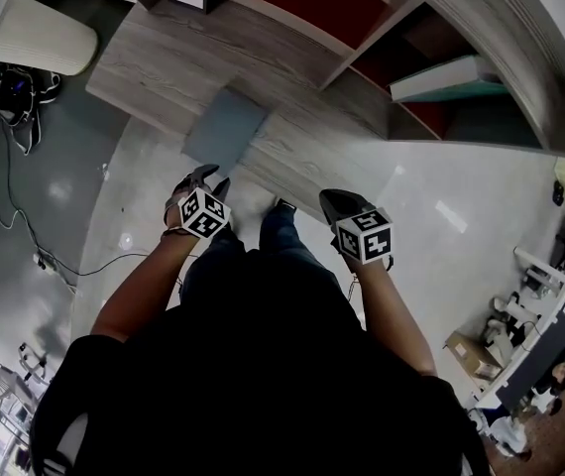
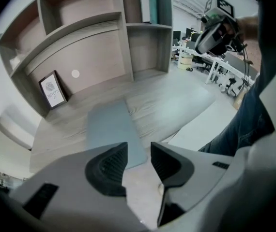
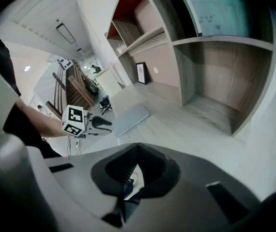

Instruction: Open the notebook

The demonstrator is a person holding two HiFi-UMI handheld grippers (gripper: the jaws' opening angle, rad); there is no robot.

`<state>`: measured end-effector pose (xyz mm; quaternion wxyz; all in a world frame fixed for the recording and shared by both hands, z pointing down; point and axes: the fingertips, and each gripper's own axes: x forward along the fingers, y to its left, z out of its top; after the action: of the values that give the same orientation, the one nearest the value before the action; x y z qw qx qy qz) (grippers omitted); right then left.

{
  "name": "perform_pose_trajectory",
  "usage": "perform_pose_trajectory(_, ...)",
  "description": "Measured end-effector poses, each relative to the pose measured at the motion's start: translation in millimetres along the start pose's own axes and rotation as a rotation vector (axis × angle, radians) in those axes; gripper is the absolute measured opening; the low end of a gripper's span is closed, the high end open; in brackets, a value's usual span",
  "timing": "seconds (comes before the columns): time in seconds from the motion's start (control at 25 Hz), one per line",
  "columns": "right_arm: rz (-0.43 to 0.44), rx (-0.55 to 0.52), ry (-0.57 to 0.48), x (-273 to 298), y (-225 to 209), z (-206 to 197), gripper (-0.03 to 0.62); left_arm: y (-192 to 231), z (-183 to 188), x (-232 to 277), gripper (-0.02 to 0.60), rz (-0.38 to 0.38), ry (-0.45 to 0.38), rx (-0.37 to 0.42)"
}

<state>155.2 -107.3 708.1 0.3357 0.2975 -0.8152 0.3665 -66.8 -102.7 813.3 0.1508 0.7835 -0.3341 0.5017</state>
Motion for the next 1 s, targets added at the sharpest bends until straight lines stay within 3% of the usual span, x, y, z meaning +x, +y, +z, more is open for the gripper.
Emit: perform_pose_trajectory(1.0,0.007,0.046,0.056,17,-7,-20,0.000,-12,-32,53,0.164,0.060,0.114,0.210)
